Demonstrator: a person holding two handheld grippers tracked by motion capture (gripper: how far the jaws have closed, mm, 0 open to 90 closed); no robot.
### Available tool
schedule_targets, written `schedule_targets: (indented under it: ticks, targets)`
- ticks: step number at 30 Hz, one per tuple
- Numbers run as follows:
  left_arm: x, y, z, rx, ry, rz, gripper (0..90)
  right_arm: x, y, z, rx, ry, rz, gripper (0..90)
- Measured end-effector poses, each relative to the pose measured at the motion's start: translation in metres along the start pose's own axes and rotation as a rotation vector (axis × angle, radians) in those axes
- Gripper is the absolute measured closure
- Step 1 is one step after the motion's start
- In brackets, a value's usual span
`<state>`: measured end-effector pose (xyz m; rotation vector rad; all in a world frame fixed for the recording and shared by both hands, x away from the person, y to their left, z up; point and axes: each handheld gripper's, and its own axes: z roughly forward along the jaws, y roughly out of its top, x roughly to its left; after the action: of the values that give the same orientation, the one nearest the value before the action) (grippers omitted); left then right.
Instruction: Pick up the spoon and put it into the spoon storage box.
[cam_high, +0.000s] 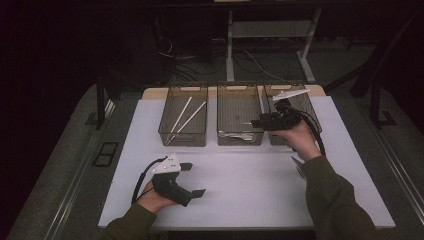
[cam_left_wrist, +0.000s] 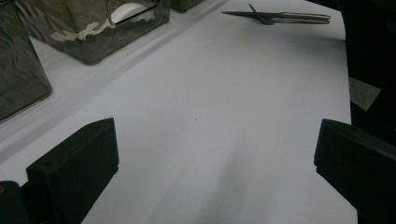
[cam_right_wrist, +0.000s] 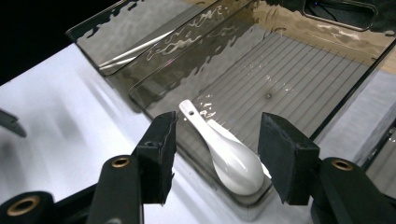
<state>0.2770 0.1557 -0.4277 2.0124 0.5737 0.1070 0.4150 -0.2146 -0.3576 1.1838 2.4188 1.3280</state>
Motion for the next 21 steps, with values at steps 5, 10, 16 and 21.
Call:
schedule_targets:
  ticks: [5,10,16,21]
  targets:
    - [0.000,0.000,0.000,0.000,0.002,0.003,0.0,0.005,-0.007,-0.011,-0.013,0.003,-0.034,44.1]
    - [0.000,0.000,0.000,-0.001,0.002,0.003,0.0,0.007,-0.018,-0.019,-0.018,-0.012,-0.056,41.1]
    - [0.000,0.000,0.000,0.003,0.002,0.002,0.0,0.005,-0.037,-0.029,-0.032,-0.007,-0.054,40.8]
    - [-0.001,0.001,-0.001,0.004,0.002,0.007,0.0,0.005,-0.050,-0.034,-0.019,-0.006,-0.073,40.3]
